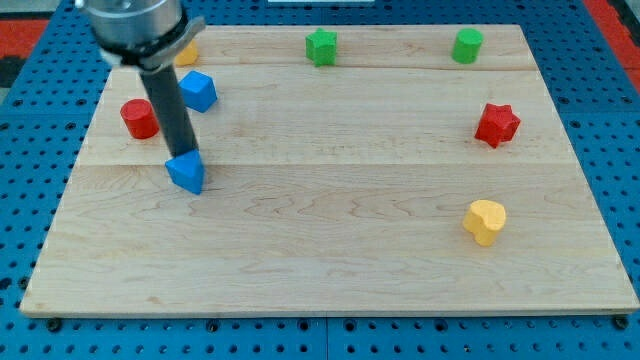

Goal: Move the blue triangle to the parallel left of the yellow heart

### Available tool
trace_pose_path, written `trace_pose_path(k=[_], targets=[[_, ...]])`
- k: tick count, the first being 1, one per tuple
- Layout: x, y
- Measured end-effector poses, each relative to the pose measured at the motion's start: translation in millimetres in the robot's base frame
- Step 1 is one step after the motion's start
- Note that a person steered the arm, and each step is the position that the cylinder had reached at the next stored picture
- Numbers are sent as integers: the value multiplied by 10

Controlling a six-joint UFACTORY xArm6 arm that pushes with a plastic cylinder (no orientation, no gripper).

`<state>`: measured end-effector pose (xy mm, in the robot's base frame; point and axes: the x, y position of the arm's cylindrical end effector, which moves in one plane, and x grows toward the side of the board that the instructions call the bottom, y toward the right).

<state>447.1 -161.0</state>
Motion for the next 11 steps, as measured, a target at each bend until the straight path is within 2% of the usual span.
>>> trace_pose_path(k=[1,2,3,4,5,8,9,11], targets=[[195,578],[22,541],[-9,-307],[401,-363],[451,957],[525,2386],[950,2063],[528,2175]])
